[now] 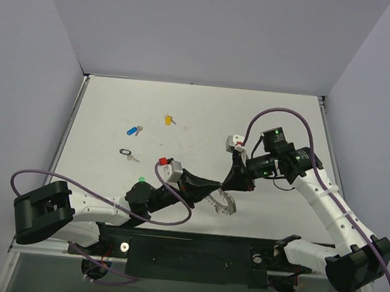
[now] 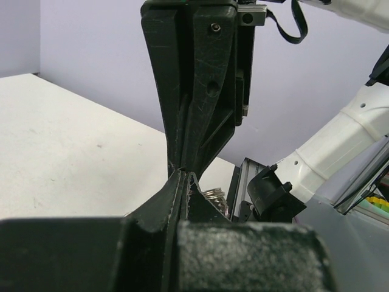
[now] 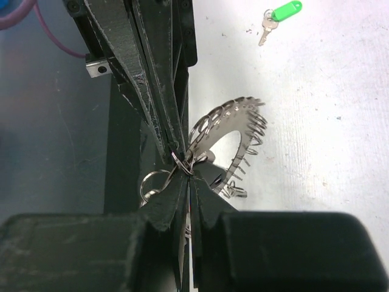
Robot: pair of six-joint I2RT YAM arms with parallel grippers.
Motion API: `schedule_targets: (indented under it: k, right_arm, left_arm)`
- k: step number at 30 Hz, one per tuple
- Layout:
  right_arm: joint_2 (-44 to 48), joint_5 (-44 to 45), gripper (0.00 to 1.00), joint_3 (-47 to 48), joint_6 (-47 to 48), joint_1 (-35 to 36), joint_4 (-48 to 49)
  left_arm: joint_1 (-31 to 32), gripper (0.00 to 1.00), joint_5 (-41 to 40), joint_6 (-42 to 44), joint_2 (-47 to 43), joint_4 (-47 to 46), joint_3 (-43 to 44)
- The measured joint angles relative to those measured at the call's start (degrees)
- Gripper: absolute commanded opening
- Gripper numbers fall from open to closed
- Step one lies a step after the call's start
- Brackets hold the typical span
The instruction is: Put the keys on the keyring
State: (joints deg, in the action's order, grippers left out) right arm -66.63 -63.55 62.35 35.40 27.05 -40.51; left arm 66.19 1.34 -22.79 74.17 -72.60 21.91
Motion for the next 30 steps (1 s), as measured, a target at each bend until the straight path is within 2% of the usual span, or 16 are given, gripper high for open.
schedule_targets:
  k: [7, 11, 16, 20, 24, 30]
  right_arm:
    - [0.4, -2.0, 0.00, -0.5, -4.2, 0.0, 3.4]
    - [1.0, -2.8, 0.13, -0.5, -4.9, 0.0, 4.5]
    - [1.0, -3.6, 0.23, -0.9, -3.3, 1.0, 4.3]
    - [1.0, -4.6, 0.30, -0.9, -0.2, 1.2, 2.0]
    - [1.3, -5.0, 0.42, -0.8, 3.1, 0.8, -1.2]
    - [2.8, -5.7, 0.47, 0.2, 8.3, -1.9, -7.1]
  left_arm:
    - [-0.2, 0.00, -0.2, 1.4, -2.3, 1.0, 0.0]
    - [-0.1, 0.00, -1.2, 1.7, -3.2, 1.1, -0.2]
    - [0.1, 0.00, -1.8, 1.9, -3.3, 0.7, -0.2]
    - [0.1, 0.00, -2.0, 2.0, -3.3, 0.7, -0.2]
    - [0.1, 0.00, -2.2, 2.0, -3.7, 0.7, -1.0]
    - [-0.9, 0.00, -1.2, 2.0, -7.2, 0.7, -3.0]
